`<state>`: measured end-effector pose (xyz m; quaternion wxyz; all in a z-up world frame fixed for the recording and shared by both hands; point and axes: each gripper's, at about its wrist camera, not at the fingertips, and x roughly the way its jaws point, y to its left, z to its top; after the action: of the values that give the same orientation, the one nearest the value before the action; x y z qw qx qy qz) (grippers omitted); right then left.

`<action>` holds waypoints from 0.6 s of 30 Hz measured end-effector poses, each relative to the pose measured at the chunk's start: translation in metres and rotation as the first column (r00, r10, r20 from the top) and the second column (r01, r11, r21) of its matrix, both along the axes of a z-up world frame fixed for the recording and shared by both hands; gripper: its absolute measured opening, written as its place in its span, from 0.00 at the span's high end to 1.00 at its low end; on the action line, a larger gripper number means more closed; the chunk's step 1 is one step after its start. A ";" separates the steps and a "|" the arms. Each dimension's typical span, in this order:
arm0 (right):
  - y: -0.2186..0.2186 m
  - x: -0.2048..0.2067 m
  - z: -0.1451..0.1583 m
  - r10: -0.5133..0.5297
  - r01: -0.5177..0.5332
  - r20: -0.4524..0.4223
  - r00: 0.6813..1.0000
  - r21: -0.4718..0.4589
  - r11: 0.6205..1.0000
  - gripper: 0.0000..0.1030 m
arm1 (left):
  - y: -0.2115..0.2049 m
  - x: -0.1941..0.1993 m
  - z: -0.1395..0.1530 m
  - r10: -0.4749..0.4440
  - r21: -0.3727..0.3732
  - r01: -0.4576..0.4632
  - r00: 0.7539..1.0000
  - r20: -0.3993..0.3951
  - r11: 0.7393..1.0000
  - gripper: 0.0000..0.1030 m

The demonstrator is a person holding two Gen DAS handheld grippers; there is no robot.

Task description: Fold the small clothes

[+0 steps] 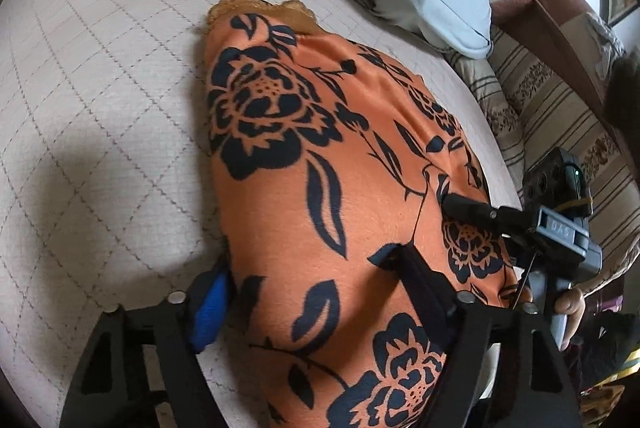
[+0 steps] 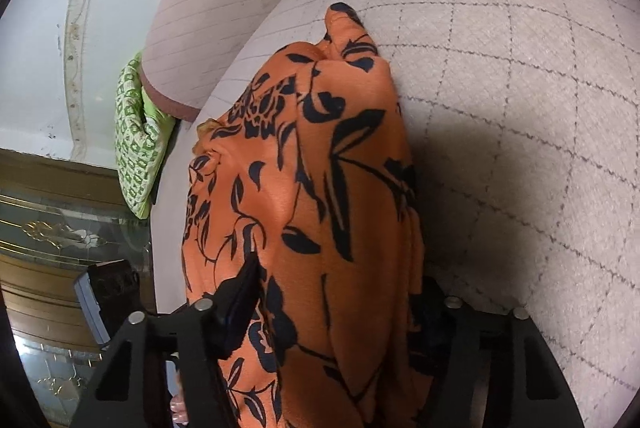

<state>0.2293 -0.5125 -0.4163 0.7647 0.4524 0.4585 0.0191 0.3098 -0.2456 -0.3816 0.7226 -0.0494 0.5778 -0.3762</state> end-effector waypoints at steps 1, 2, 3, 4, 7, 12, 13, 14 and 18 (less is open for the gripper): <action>0.000 0.000 0.000 0.002 -0.002 -0.003 1.000 -0.009 1.000 0.37 | 0.005 0.001 0.000 0.000 -0.002 0.000 1.000 0.000 1.000 0.25; 0.001 0.001 0.001 0.004 -0.004 -0.006 1.000 -0.016 1.000 0.37 | 0.005 0.001 -0.001 -0.001 -0.003 0.001 1.000 0.000 1.000 0.25; 0.001 0.001 0.001 0.006 -0.006 -0.008 1.000 -0.023 1.000 0.37 | 0.006 0.001 -0.001 -0.003 -0.002 0.003 1.000 0.000 1.000 0.25; 0.001 0.001 0.000 0.006 -0.006 -0.007 1.000 -0.023 1.000 0.37 | 0.007 0.002 -0.001 -0.004 -0.004 0.004 1.000 -0.003 1.000 0.25; 0.000 0.000 -0.002 0.000 0.000 -0.002 1.000 -0.005 1.000 0.38 | 0.006 0.004 -0.002 -0.004 -0.028 0.004 1.000 -0.023 1.000 0.15; 0.001 -0.002 -0.001 0.000 0.000 0.009 1.000 -0.013 1.000 0.44 | -0.001 -0.002 -0.001 -0.008 -0.006 0.008 1.000 0.026 1.000 0.16; 0.001 -0.003 -0.001 -0.002 0.002 0.012 1.000 -0.005 1.000 0.44 | -0.001 -0.002 -0.001 -0.003 0.002 0.003 0.999 0.037 1.000 0.21; 0.000 -0.004 -0.001 -0.006 0.006 0.013 1.000 0.001 1.000 0.47 | 0.000 -0.002 -0.001 -0.001 0.006 0.001 0.999 0.044 1.000 0.24; 0.001 -0.006 0.001 -0.012 0.012 0.017 1.000 0.005 1.000 0.52 | 0.007 0.000 0.000 0.010 -0.004 -0.009 0.999 0.047 1.000 0.36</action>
<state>0.2229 -0.5111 -0.4154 0.7675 0.4567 0.4495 0.0196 0.3099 -0.2390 -0.3818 0.7375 -0.0447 0.5599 -0.3749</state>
